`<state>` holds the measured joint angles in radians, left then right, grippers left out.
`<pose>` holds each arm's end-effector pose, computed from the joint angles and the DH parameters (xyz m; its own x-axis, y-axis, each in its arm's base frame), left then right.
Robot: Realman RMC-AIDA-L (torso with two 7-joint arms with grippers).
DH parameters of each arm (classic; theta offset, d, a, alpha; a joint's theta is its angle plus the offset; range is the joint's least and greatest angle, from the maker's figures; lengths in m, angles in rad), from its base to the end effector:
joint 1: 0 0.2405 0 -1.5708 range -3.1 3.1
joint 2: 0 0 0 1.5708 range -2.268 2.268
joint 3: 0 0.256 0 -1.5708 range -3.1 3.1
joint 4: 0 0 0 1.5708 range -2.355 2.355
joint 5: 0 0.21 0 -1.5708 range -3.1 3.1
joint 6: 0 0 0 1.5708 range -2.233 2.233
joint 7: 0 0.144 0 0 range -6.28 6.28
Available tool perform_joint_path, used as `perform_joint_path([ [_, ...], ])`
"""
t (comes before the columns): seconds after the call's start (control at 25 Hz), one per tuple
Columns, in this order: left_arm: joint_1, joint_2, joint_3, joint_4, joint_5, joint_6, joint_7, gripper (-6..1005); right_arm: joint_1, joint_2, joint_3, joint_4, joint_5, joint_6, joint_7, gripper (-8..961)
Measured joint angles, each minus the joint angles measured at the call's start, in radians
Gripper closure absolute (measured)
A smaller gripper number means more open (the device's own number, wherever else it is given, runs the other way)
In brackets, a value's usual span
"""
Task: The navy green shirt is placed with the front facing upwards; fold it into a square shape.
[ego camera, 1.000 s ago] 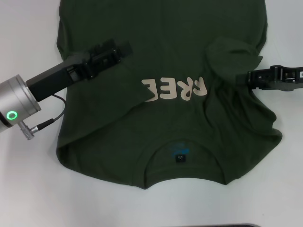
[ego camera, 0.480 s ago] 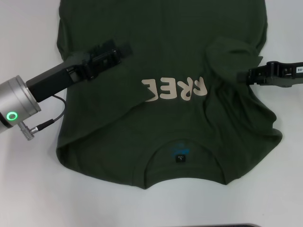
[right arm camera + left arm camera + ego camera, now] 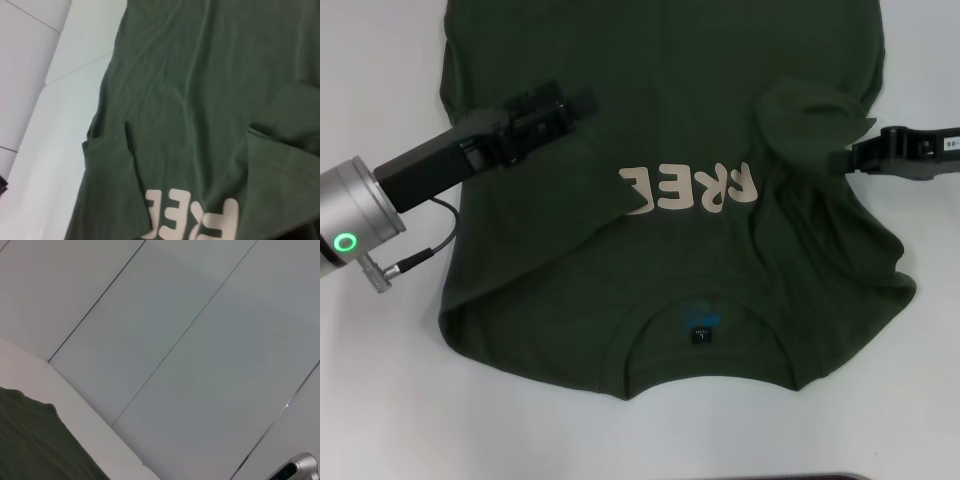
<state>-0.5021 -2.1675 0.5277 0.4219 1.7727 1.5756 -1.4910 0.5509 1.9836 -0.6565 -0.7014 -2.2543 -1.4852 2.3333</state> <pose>-0.2499 0.3103 -0.0336 0.3179 0.5152 0.7959 0.7105 -0.6853 0.1599 0.3050 0.3440 0.0379 0.1908 -0.9101 -0.3679 -0.9772 -0.2116 0.0166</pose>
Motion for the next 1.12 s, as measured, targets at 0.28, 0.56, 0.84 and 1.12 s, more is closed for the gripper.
perform_joint_path([
  [0.28, -0.005, 0.000, 0.000, 0.000, -0.001, 0.000, 0.000, 109, 0.059, 0.029, 0.001, 0.007, 0.003, 0.025, -0.020, 946],
  [0.56, -0.004, 0.000, 0.000, 0.000, -0.001, -0.002, 0.001, 109, 0.129, 0.061, -0.047, 0.030, -0.004, 0.087, -0.037, 945],
  [0.84, 0.000, 0.000, 0.000, 0.000, -0.001, -0.002, 0.002, 109, 0.176, 0.084, -0.129, 0.080, -0.004, 0.148, -0.037, 944],
  [1.12, 0.003, -0.001, 0.000, -0.007, -0.001, -0.001, 0.002, 109, 0.180, 0.102, -0.185, 0.092, 0.001, 0.154, -0.038, 943],
])
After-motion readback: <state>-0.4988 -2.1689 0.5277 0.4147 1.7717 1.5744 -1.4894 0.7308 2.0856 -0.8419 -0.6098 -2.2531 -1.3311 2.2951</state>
